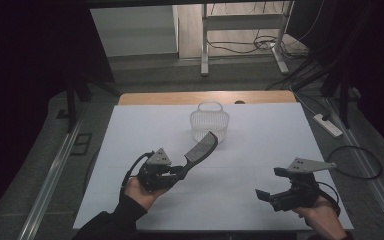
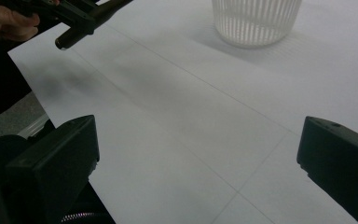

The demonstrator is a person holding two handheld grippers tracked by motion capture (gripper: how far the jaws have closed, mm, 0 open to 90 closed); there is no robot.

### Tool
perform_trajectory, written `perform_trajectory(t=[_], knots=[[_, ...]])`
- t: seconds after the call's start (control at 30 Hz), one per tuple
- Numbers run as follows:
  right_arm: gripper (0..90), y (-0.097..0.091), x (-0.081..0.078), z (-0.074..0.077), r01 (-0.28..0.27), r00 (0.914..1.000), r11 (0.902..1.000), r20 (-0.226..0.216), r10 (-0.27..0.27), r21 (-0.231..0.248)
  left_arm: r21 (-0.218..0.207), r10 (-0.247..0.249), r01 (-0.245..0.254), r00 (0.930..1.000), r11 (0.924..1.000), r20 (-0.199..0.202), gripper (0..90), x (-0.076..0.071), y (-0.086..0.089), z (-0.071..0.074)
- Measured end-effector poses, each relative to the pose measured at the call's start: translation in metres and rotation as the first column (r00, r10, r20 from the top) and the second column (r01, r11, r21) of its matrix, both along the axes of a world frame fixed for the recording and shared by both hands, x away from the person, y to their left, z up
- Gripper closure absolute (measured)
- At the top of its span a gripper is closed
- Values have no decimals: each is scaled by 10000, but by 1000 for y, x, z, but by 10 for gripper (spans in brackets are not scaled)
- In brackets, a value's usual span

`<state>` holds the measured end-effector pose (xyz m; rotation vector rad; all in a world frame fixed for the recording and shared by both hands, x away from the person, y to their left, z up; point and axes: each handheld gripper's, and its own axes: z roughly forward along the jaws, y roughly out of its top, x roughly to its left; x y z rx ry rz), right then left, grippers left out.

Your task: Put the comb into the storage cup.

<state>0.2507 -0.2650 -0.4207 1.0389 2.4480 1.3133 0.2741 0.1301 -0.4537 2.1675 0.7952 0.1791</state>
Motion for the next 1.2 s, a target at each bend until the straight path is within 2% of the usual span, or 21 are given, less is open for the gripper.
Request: perform_trajectory(t=[0.13, 0.27, 0.57, 0.83, 1.2], knots=[[0, 4, 3, 1, -77, 9999, 9999, -88, 78, 107, -84, -23, 23, 10000, 10000, -47, 724, 0, -2, 0], [0, 7, 9, 2, -126, 9987, 9992, -491, 145, 392, -150, -70, 69, 9999, 9999, -75, 724, 0, -3, 0], [0, 14, 19, 4, -176, 9987, 9970, -457, 211, 760, -415, -58, 53, 9999, 9991, -128, 723, 1, -4, 0], [0, 23, 29, 6, -185, 9987, 9941, -442, 234, 1065, -443, -49, 44, 9999, 9990, -109, 723, 1, -6, 0], [0, 38, 43, 6, -265, 9978, 9959, -579, 316, 867, -491, -35, 32, 10000, 9988, -50, 723, 2, -8, 0]])
